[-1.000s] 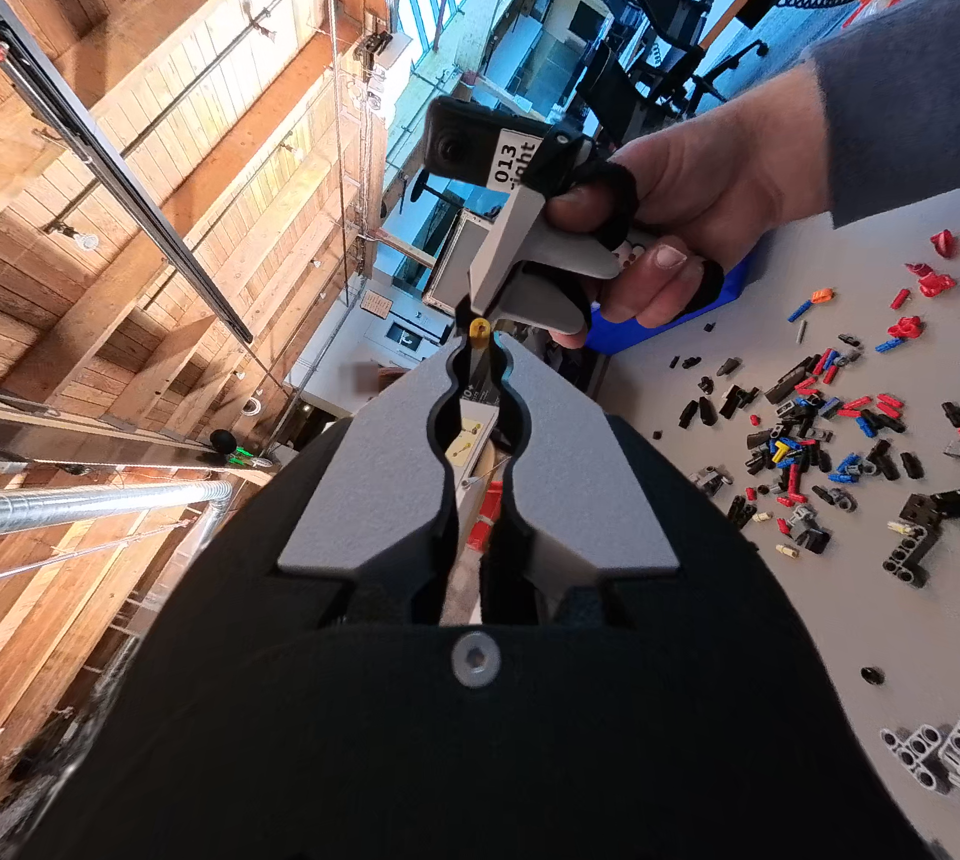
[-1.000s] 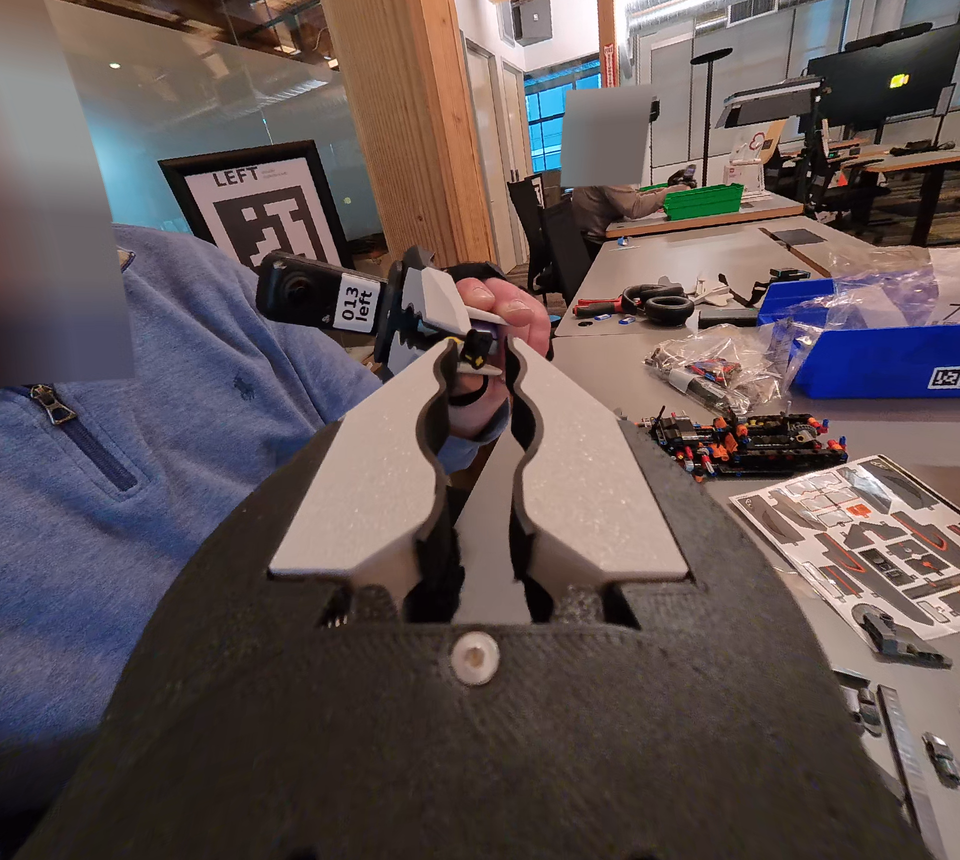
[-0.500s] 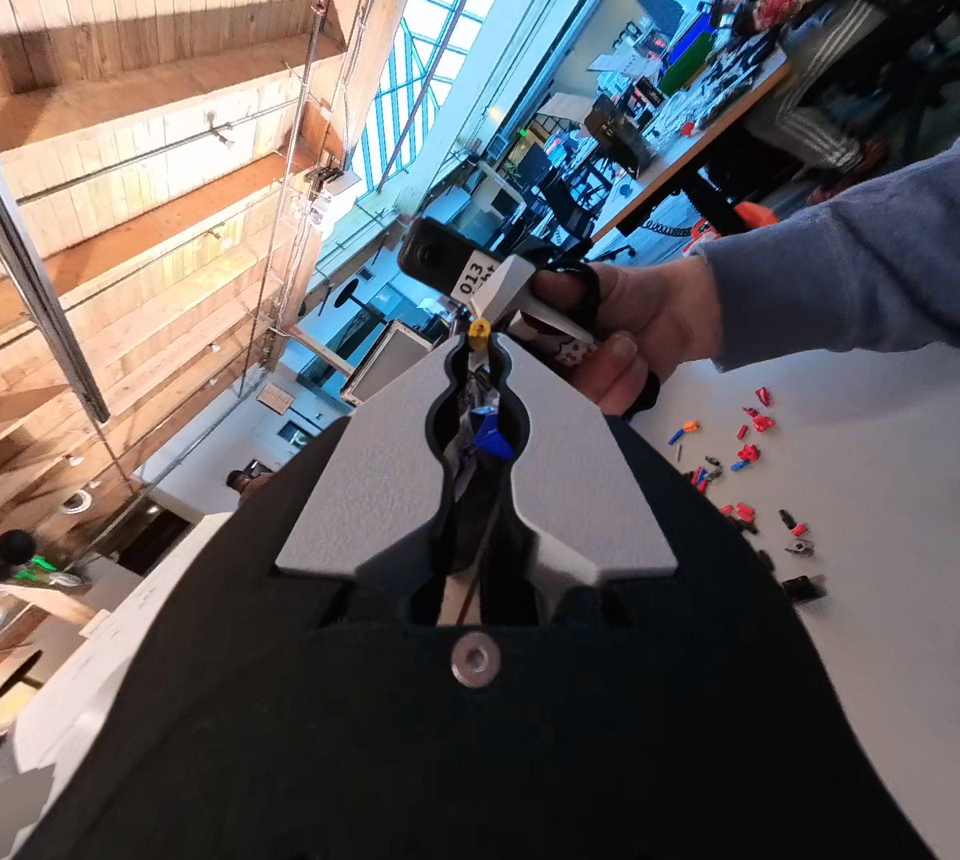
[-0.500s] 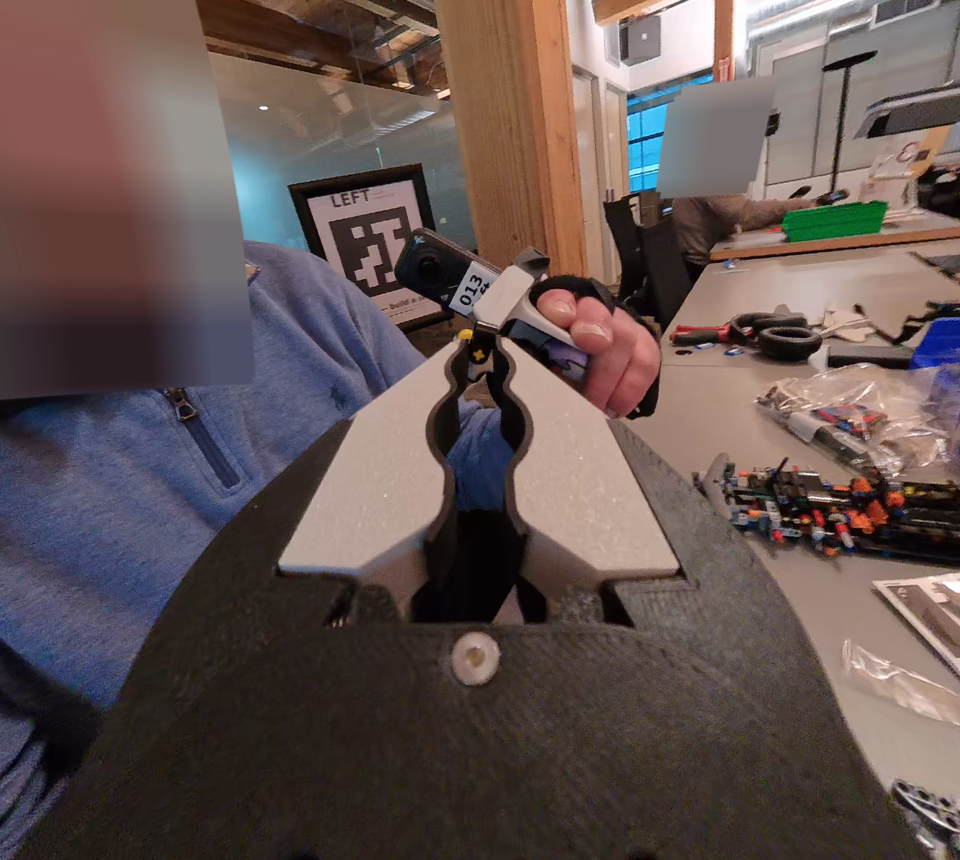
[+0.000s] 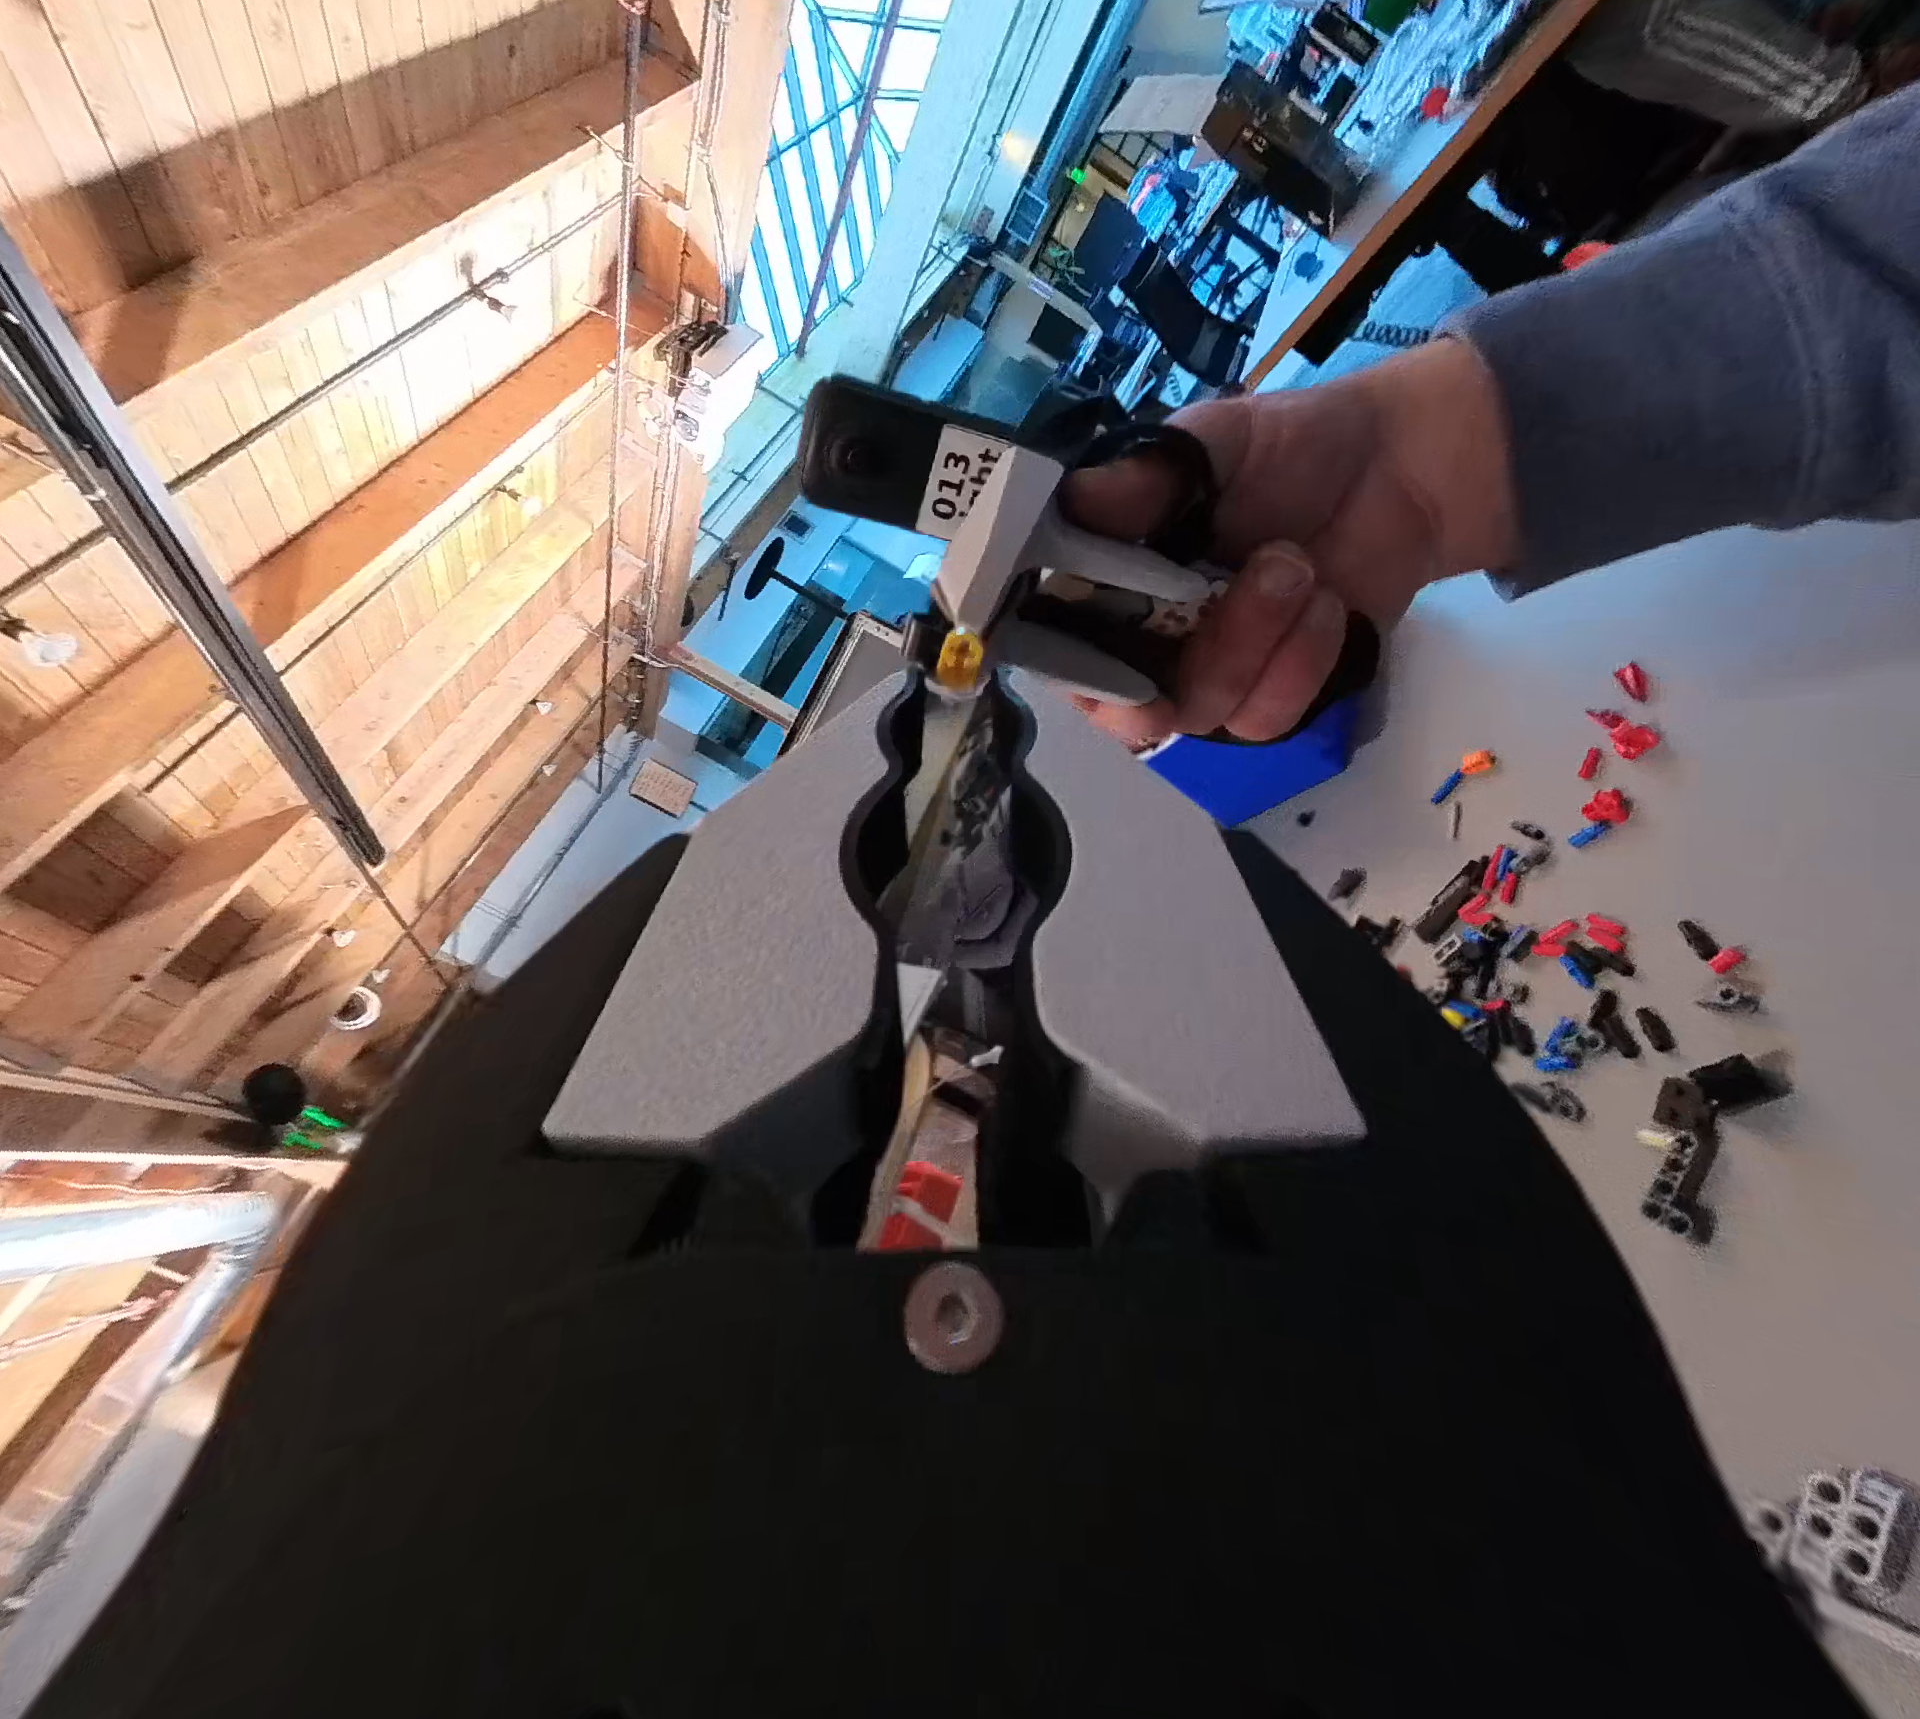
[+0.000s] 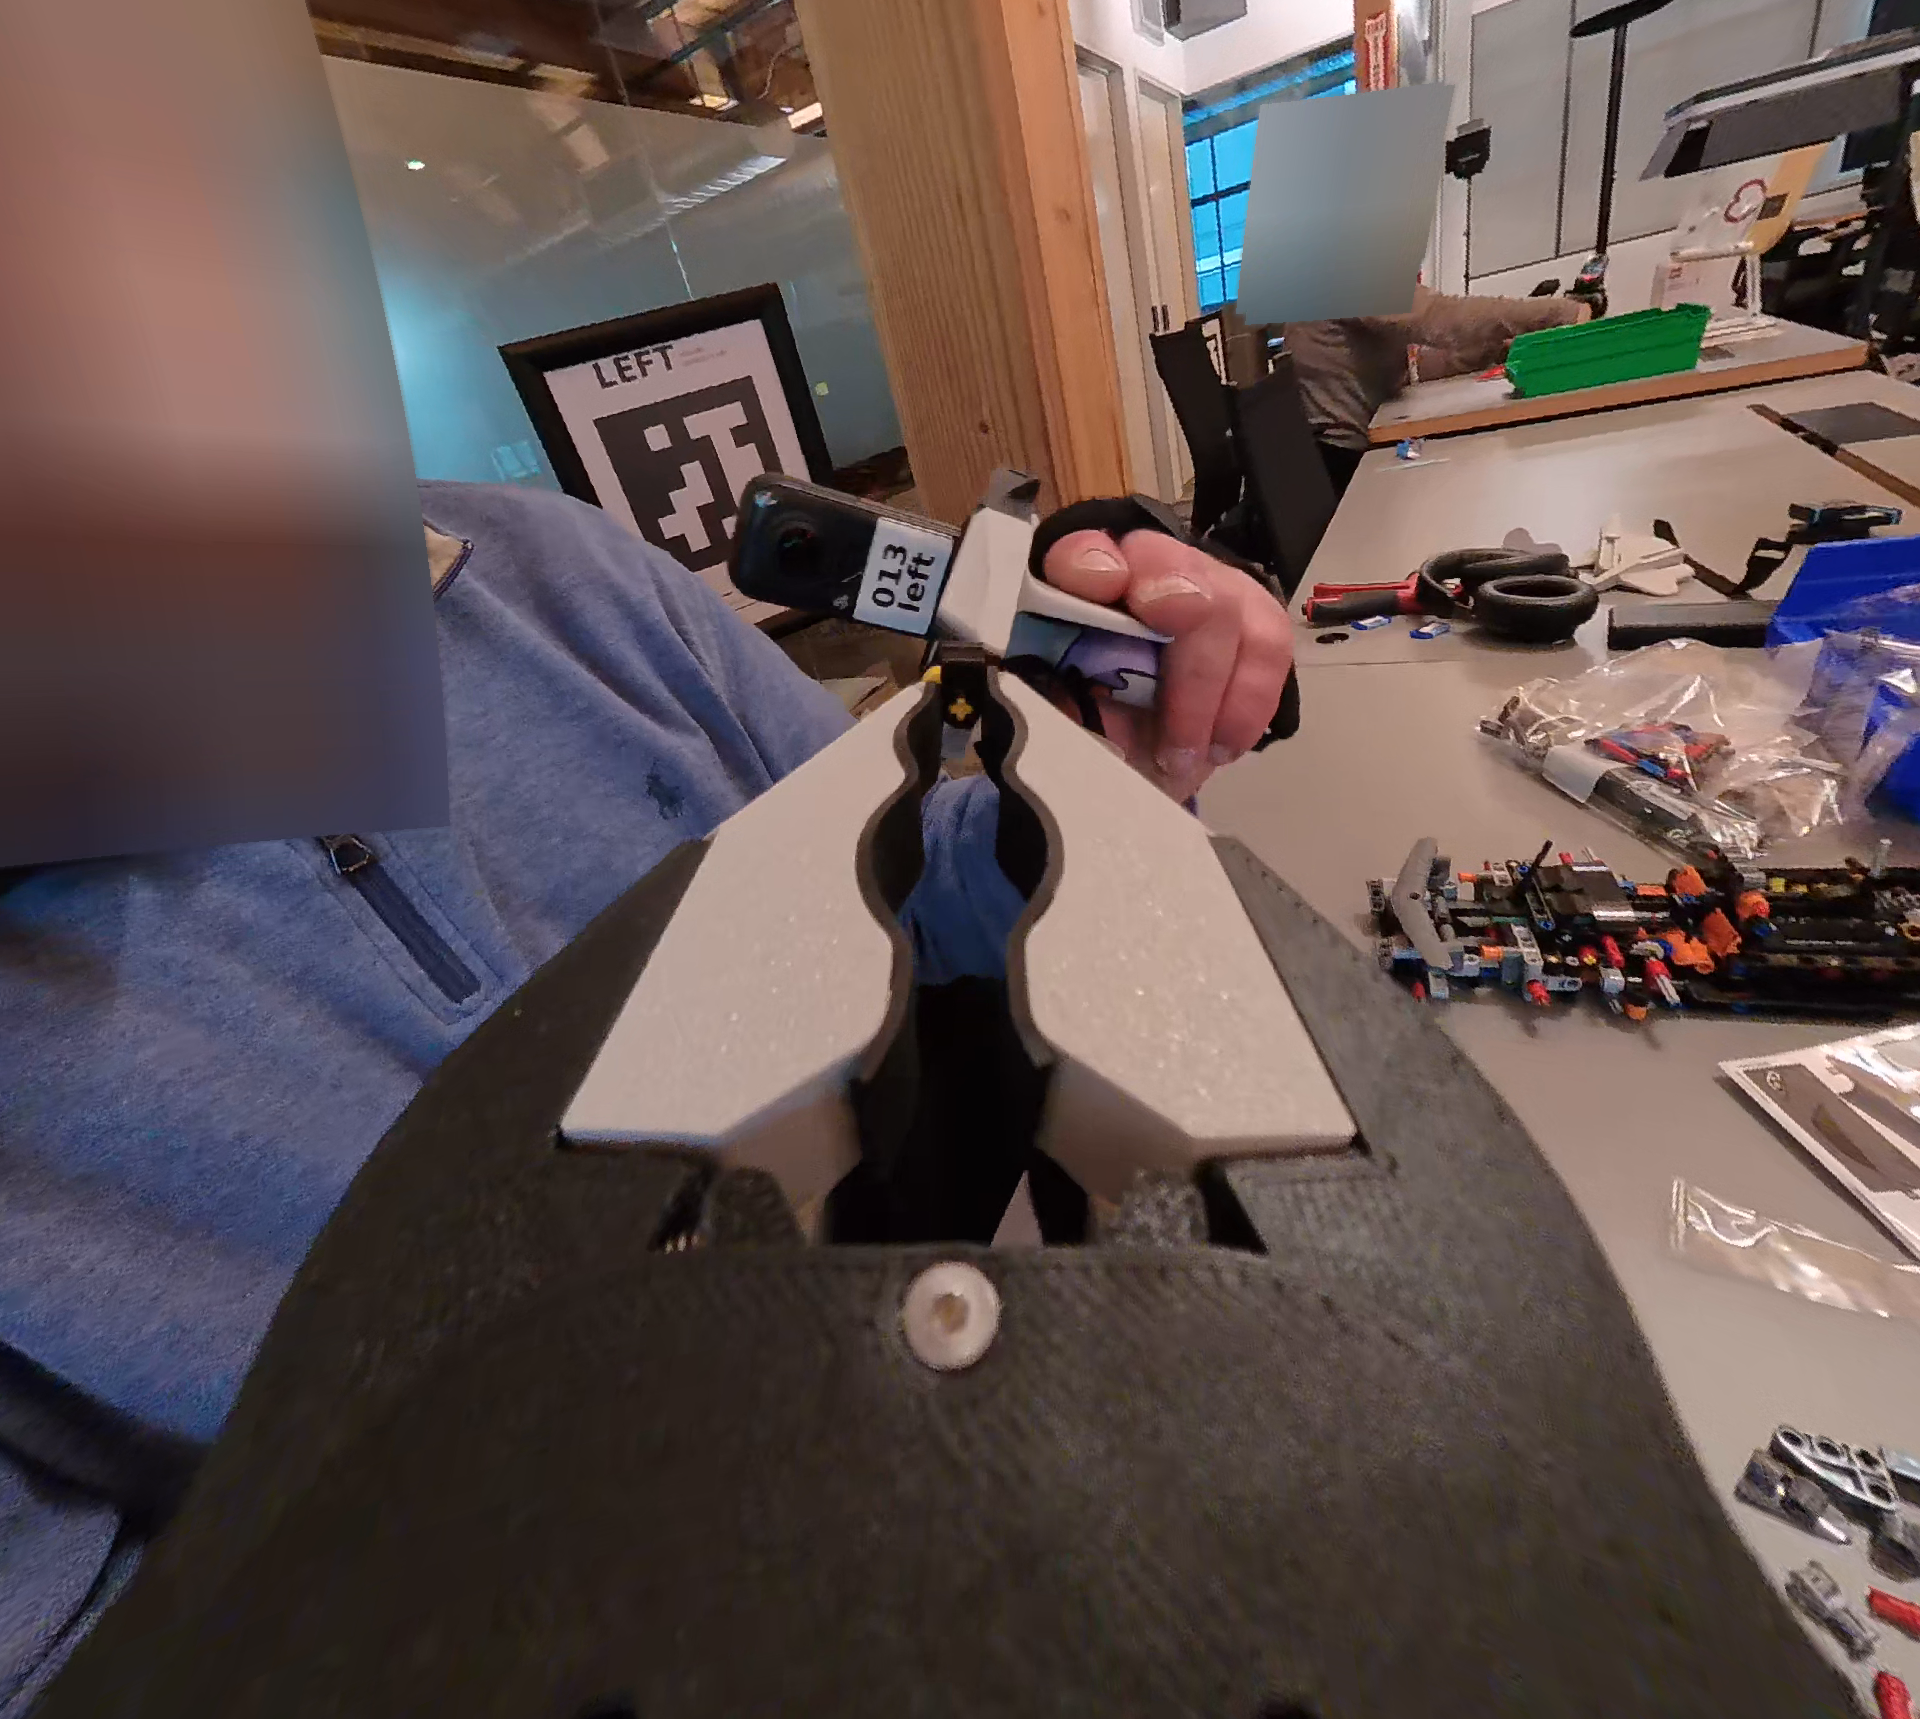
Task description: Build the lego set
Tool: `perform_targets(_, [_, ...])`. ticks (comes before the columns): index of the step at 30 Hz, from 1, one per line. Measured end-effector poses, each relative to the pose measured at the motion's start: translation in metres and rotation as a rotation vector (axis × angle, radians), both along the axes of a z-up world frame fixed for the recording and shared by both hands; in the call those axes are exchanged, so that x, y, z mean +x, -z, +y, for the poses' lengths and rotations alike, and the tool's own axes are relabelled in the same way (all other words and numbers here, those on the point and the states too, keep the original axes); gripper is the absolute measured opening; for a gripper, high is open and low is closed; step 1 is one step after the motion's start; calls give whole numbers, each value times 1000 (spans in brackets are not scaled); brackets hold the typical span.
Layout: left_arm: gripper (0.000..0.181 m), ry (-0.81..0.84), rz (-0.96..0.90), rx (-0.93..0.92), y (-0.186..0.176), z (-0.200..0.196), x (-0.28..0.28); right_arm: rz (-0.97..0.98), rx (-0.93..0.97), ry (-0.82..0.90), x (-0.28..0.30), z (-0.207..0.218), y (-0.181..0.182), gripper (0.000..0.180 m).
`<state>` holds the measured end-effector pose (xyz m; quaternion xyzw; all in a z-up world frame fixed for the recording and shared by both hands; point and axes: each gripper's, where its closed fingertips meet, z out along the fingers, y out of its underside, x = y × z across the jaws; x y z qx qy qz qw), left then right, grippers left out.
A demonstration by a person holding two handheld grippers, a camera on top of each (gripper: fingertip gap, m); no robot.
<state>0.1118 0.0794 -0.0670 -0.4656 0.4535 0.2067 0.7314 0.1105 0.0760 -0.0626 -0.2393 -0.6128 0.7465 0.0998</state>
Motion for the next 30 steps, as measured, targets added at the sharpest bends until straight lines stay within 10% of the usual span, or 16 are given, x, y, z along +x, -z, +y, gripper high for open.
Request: perform_targets(30, [5, -56, 126, -100, 5, -12, -2, -33, -33, 64, -4, -16, 6, 4])
